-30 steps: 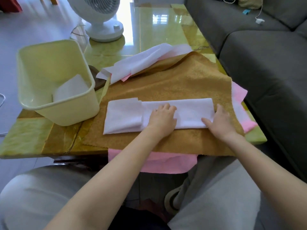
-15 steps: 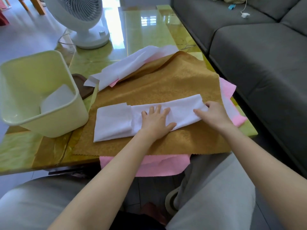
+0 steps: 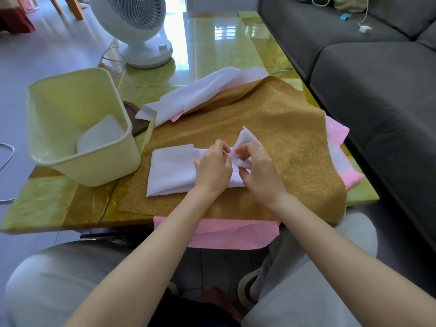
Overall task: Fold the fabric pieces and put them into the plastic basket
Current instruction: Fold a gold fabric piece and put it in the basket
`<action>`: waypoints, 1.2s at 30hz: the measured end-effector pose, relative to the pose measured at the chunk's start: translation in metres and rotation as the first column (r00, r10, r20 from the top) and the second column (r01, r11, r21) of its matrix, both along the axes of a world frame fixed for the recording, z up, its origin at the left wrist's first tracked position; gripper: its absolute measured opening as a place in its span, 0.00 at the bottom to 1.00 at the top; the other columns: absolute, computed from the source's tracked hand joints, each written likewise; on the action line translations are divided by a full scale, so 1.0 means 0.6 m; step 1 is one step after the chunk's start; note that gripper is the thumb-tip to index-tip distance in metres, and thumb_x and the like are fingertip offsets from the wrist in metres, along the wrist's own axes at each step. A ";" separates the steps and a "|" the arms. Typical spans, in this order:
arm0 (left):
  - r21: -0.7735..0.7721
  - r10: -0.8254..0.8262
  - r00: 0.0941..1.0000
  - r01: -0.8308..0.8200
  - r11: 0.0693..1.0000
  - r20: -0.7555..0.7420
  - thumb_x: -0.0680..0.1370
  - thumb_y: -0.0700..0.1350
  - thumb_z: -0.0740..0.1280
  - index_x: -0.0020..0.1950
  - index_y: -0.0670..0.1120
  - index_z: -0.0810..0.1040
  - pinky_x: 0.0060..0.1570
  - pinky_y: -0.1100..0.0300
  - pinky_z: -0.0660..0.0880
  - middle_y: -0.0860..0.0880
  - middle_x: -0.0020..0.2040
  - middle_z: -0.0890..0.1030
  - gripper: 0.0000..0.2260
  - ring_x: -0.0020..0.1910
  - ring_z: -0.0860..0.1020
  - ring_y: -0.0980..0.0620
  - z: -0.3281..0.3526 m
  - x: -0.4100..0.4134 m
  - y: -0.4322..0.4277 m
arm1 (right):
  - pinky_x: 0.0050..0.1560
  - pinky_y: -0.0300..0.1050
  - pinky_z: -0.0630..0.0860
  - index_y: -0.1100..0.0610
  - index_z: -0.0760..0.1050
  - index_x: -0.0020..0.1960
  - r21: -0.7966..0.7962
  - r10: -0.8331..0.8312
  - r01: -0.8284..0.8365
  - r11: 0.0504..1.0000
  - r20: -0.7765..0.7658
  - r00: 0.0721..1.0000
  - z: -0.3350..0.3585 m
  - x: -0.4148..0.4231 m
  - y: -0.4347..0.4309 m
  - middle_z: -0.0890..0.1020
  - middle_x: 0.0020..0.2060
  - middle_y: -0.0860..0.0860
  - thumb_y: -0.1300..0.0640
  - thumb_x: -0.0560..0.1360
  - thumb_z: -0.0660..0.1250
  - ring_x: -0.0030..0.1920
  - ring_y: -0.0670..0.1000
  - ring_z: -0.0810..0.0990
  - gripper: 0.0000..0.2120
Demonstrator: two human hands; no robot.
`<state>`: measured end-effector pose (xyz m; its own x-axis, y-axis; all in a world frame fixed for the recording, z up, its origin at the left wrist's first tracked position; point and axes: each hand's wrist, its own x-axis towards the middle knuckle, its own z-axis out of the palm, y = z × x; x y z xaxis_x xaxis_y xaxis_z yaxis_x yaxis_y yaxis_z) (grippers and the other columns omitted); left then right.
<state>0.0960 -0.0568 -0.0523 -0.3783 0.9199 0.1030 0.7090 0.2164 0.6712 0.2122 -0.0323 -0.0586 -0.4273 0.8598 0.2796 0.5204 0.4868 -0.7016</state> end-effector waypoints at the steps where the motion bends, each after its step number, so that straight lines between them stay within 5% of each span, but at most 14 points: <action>1: 0.011 0.007 0.999 -0.008 1.000 0.041 0.79 0.39 0.57 0.52 0.44 0.72 0.56 0.49 0.69 0.50 0.47 0.79 0.06 0.50 0.76 0.47 0.006 -0.003 -0.003 | 0.54 0.39 0.71 0.59 0.74 0.55 -0.004 0.015 -0.015 1.000 0.020 1.000 -0.004 0.000 -0.002 0.77 0.48 0.49 0.72 0.69 0.63 0.53 0.51 0.75 0.16; 4: -0.002 -0.006 0.992 0.006 1.000 0.126 0.79 0.42 0.58 0.49 0.46 0.68 0.57 0.47 0.70 0.55 0.38 0.74 0.01 0.45 0.75 0.47 0.016 -0.007 -0.007 | 0.57 0.48 0.74 0.59 0.74 0.55 -0.021 0.050 -0.049 0.999 0.059 0.997 -0.013 0.001 -0.006 0.78 0.49 0.50 0.73 0.69 0.61 0.53 0.51 0.75 0.17; 8: 0.019 -0.022 0.976 0.018 1.000 0.219 0.77 0.49 0.63 0.47 0.47 0.67 0.57 0.45 0.72 0.59 0.36 0.73 0.08 0.43 0.77 0.49 0.017 -0.005 -0.002 | 0.57 0.49 0.75 0.58 0.73 0.55 -0.076 0.069 -0.064 0.995 0.065 0.995 -0.020 0.007 -0.008 0.78 0.50 0.48 0.74 0.69 0.59 0.53 0.49 0.76 0.19; 11: 0.057 -0.054 0.948 0.038 0.998 0.314 0.76 0.54 0.65 0.47 0.47 0.70 0.56 0.45 0.73 0.57 0.38 0.75 0.11 0.41 0.77 0.54 0.022 0.006 0.004 | 0.56 0.46 0.76 0.53 0.72 0.59 -0.114 0.078 -0.070 0.991 0.068 0.995 -0.016 0.018 -0.011 0.78 0.50 0.45 0.73 0.70 0.58 0.53 0.46 0.77 0.23; 14: 0.034 -0.130 0.958 0.125 0.992 0.256 0.75 0.59 0.64 0.52 0.49 0.71 0.57 0.45 0.72 0.58 0.43 0.77 0.15 0.47 0.78 0.54 0.031 0.022 0.006 | 0.53 0.37 0.75 0.49 0.70 0.65 -0.099 0.098 -0.089 0.991 0.091 0.991 -0.008 0.022 -0.015 0.79 0.51 0.42 0.72 0.71 0.58 0.53 0.42 0.77 0.28; 18: 0.076 -0.089 0.983 0.077 0.994 0.163 0.76 0.50 0.65 0.52 0.47 0.74 0.53 0.49 0.74 0.55 0.42 0.77 0.08 0.47 0.79 0.50 0.023 0.018 0.016 | 0.50 0.40 0.72 0.57 0.74 0.58 -0.027 0.107 -0.104 0.994 0.139 0.984 -0.017 0.026 -0.016 0.80 0.50 0.49 0.74 0.70 0.58 0.53 0.50 0.77 0.21; 23: 0.086 0.020 0.968 -0.042 0.995 0.249 0.76 0.43 0.66 0.53 0.46 0.72 0.57 0.46 0.73 0.56 0.40 0.74 0.07 0.45 0.75 0.51 0.015 -0.019 0.037 | 0.59 0.48 0.72 0.60 0.66 0.67 0.091 -0.126 0.115 0.989 0.131 0.983 -0.030 0.040 -0.009 0.70 0.63 0.55 0.71 0.70 0.63 0.62 0.54 0.70 0.26; 26: 0.034 0.054 0.964 -0.065 0.997 0.262 0.76 0.43 0.66 0.55 0.45 0.70 0.57 0.47 0.73 0.54 0.44 0.74 0.10 0.47 0.74 0.52 0.012 -0.036 0.050 | 0.50 0.49 0.75 0.58 0.66 0.66 0.053 -0.196 0.189 0.981 0.188 0.962 -0.028 0.040 -0.002 0.69 0.62 0.54 0.70 0.71 0.62 0.61 0.55 0.71 0.25; 29: -0.018 0.071 0.969 -0.068 0.998 0.238 0.77 0.43 0.66 0.52 0.46 0.67 0.53 0.51 0.74 0.52 0.44 0.73 0.08 0.45 0.73 0.52 0.009 -0.049 0.059 | 0.40 0.43 0.70 0.56 0.72 0.59 0.081 -0.155 0.136 0.987 0.312 0.937 -0.030 0.043 -0.004 0.71 0.56 0.52 0.73 0.69 0.61 0.56 0.53 0.72 0.22; 32: -0.075 0.095 0.971 -0.080 0.994 0.219 0.78 0.42 0.65 0.50 0.45 0.66 0.42 0.58 0.70 0.48 0.45 0.73 0.08 0.42 0.72 0.50 0.004 -0.059 0.062 | 0.42 0.39 0.65 0.57 0.76 0.55 0.136 -0.112 0.066 0.988 0.364 0.925 -0.037 0.046 -0.011 0.74 0.54 0.51 0.73 0.71 0.62 0.54 0.53 0.72 0.18; 36: -0.140 0.100 0.978 -0.074 0.987 0.186 0.78 0.42 0.65 0.49 0.44 0.66 0.40 0.58 0.69 0.46 0.45 0.74 0.08 0.41 0.73 0.49 -0.009 -0.070 0.060 | 0.47 0.47 0.73 0.60 0.79 0.55 0.149 -0.026 -0.034 0.988 0.383 0.923 -0.047 0.050 -0.010 0.78 0.55 0.54 0.72 0.72 0.62 0.55 0.58 0.74 0.16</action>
